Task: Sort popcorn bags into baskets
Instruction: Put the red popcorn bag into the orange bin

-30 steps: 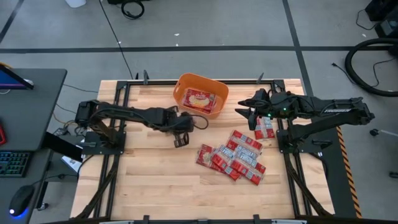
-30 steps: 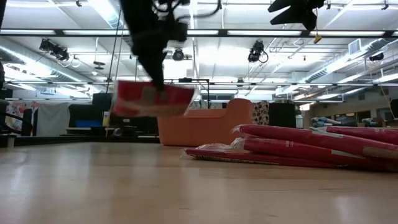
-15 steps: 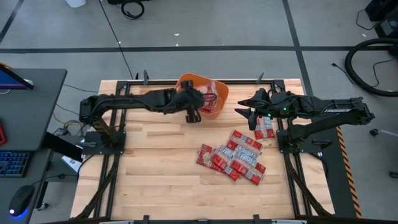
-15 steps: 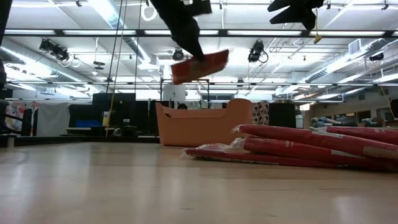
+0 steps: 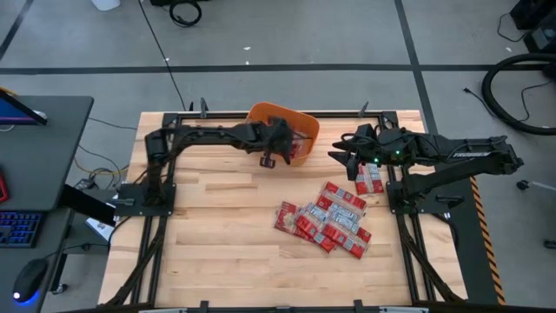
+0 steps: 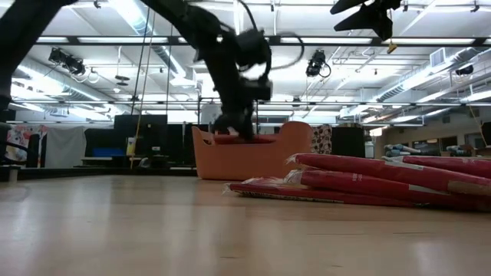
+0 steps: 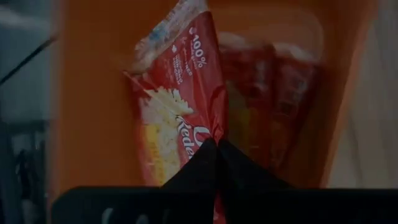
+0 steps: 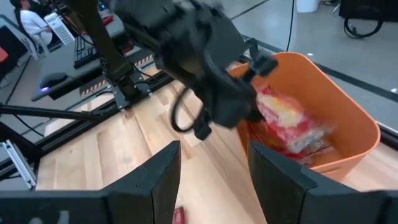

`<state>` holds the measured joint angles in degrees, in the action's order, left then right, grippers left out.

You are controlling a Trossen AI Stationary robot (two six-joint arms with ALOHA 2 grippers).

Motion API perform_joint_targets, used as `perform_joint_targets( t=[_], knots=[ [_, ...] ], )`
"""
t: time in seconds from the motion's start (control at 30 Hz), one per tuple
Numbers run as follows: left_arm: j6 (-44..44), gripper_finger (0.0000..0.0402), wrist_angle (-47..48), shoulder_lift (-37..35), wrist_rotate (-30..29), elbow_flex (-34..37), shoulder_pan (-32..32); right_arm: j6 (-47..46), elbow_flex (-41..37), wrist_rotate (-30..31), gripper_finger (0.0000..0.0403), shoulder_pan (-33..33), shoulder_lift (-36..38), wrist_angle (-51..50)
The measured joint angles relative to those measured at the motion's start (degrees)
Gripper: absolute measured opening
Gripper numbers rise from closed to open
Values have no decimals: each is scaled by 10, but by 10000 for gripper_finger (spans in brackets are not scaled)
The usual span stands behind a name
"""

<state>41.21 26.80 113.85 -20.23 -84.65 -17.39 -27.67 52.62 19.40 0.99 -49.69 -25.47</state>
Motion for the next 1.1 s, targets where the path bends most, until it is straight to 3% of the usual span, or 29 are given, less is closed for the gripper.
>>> perform_joint_targets(
  t=[0.17,0.37,0.47,0.7,0.83,1.1],
  knots=[
    [-18,54,-1,15,-15,1,0,-9,0,-11,190,0,0,-1],
    [-47,89,6,-30,-10,0,19,-12,0,-27,190,0,0,-23],
    [-94,92,18,-67,31,0,36,-13,0,-76,190,0,-2,-61],
    [-295,93,22,-131,154,-1,85,-38,-65,-225,190,0,-13,-112],
    [-371,93,44,-155,157,-1,115,-58,-111,-290,190,0,-21,-110],
    [-465,93,54,-181,157,-1,165,-66,-145,-364,190,24,-80,-100]
  ],
)
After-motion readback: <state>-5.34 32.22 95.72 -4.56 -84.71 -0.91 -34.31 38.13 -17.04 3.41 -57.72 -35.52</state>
